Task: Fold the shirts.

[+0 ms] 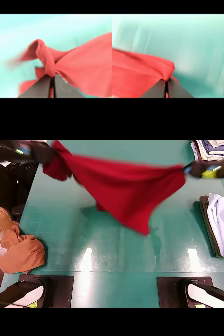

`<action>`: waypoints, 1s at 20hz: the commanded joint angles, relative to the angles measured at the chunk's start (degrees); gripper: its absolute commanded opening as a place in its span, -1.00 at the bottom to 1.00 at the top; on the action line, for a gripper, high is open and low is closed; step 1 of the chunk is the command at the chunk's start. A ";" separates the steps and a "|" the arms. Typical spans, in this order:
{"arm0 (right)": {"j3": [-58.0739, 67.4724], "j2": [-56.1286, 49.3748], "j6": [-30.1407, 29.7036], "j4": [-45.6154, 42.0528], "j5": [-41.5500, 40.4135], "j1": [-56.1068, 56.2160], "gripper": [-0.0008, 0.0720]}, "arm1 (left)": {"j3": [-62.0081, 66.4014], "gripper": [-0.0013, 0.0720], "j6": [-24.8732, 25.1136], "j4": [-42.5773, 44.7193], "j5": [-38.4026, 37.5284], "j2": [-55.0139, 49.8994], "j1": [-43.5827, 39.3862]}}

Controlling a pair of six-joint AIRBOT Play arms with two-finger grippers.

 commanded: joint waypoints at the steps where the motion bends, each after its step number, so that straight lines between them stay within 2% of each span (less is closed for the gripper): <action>1: 9.53 7.72 -0.04 -0.24 0.42 -4.92 -0.94 | 5.55 -0.90 -0.04 1.40 0.94 9.09 0.13; 10: 21.24 18.82 -1.49 -0.26 5.86 -17.81 -0.94 | 14.75 -0.90 -0.11 -2.29 -1.33 20.96 0.13; 13: 21.42 19.30 -1.46 -0.15 7.10 -20.26 -0.94 | 14.32 -0.90 -1.90 -4.07 -8.41 20.90 0.13; 15: 21.42 16.63 -1.40 -0.11 9.03 -18.21 -0.94 | 10.95 -0.90 -2.75 -4.07 -16.70 18.36 0.13; 17: 21.42 11.30 0.20 -0.42 14.45 -13.44 -0.94 | 3.69 -0.90 -4.59 -4.11 -22.88 15.15 0.13; 20: 20.04 0.92 1.77 -8.31 25.05 -2.73 -0.94 | -11.91 -0.90 -4.48 -4.07 -24.52 10.47 0.13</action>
